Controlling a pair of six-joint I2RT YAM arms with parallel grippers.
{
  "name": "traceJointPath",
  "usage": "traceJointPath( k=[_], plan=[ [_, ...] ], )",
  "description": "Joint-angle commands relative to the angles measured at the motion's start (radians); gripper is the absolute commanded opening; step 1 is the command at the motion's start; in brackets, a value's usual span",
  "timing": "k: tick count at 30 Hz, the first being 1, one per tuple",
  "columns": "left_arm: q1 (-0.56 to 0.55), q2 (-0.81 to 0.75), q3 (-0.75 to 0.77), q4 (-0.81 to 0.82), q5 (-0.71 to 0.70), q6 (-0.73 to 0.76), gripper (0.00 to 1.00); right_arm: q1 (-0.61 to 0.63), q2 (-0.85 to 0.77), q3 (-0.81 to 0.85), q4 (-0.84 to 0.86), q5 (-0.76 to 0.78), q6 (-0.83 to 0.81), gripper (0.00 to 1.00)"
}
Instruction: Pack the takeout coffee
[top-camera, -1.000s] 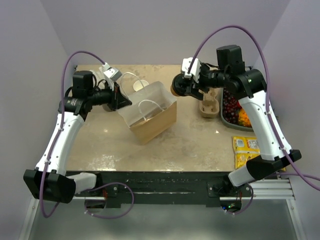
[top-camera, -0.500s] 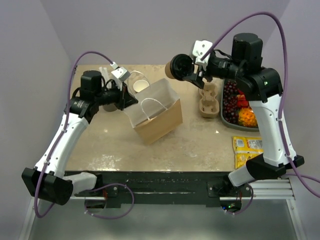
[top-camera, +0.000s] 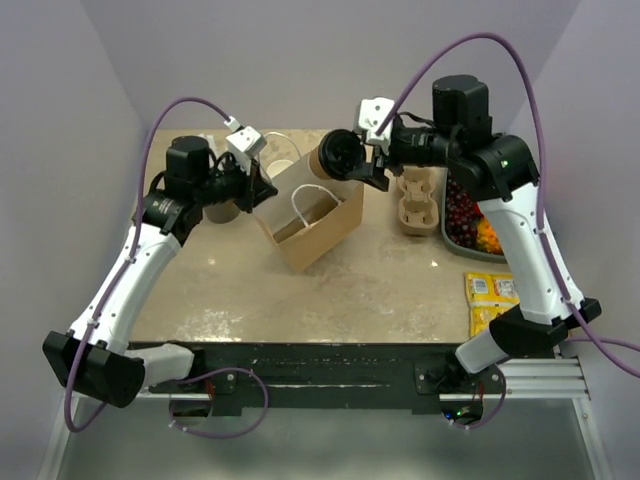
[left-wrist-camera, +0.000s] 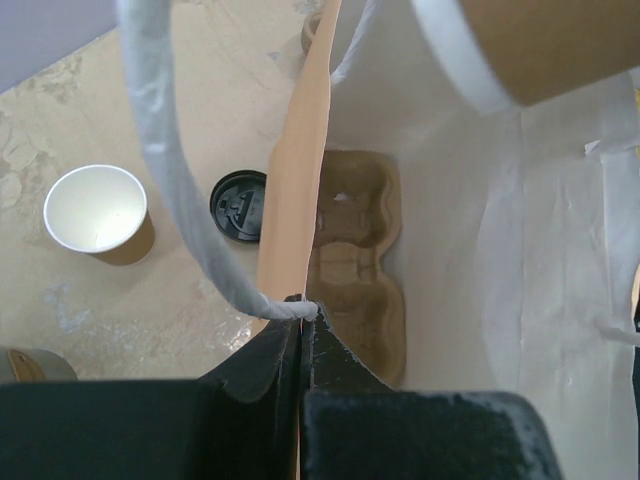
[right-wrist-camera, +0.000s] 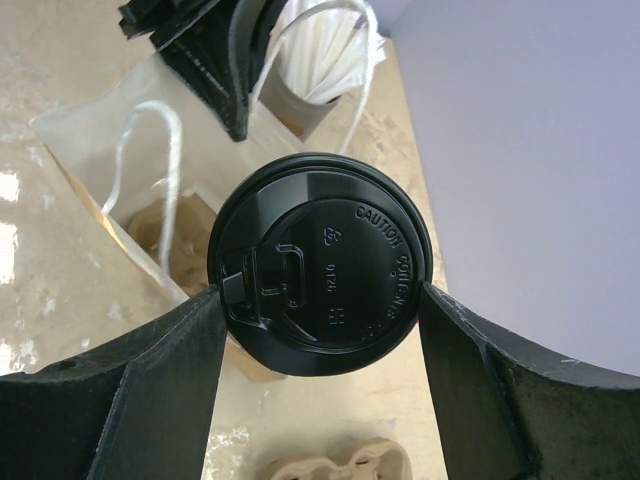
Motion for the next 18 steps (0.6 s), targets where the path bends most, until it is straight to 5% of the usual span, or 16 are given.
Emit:
traceJointPath(
  k=[1,18],
  plan=[
    [-0.019,-0.037,0.004,0.074,0.010,0.016,0.00,0.031,-0.030,-0.056,0.018,0.001,-0.051,0.72],
    [-0.120,-0.145,-0.128,0.192,-0.124,0.063,0.00,0.195,-0.189,-0.461,-0.093,0.158,-0.367,0.69]
  ],
)
